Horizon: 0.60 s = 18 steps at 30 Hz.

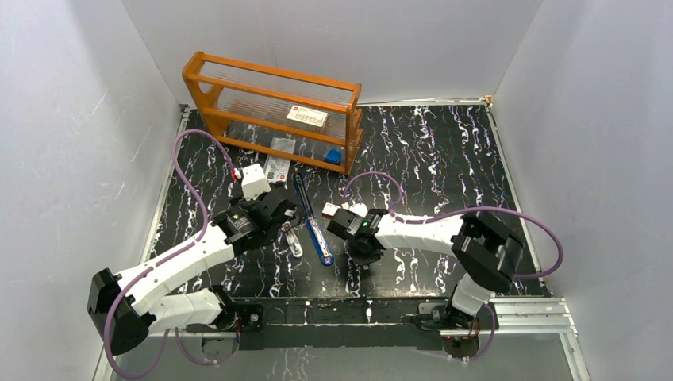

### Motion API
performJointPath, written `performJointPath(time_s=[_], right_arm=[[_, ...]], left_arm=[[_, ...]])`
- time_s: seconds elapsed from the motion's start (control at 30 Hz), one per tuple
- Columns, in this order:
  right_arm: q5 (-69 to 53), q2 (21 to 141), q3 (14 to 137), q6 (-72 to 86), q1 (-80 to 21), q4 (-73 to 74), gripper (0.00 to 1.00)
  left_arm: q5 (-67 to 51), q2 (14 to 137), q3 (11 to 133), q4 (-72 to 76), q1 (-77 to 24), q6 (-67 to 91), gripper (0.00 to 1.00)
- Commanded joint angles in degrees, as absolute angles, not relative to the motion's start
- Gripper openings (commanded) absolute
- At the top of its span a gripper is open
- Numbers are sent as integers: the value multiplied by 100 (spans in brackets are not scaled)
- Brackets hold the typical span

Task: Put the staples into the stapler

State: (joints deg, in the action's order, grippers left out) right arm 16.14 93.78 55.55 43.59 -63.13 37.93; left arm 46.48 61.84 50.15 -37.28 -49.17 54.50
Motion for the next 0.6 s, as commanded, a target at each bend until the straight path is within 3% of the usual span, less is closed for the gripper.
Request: performJointPath(time_s=[0.0, 0.13, 0.37, 0.57], right_arm=[[1712, 9214, 5429, 4510, -6317, 3638, 35], [1539, 9198, 5300, 4607, -6294, 3527, 38], [1493, 9252, 5299, 4641, -6275, 3460, 23], [1954, 9179, 5555, 4462, -6275, 3581, 22]], left_arm=[[4831, 6162, 5057, -3684, -4931, 5355, 79], [4808, 6131, 5062, -3647, -4922, 5296, 79], [4813, 6158, 5080, -3599, -4914, 5191, 79], [4957, 6214, 5168, -3727, -4905, 5006, 79]])
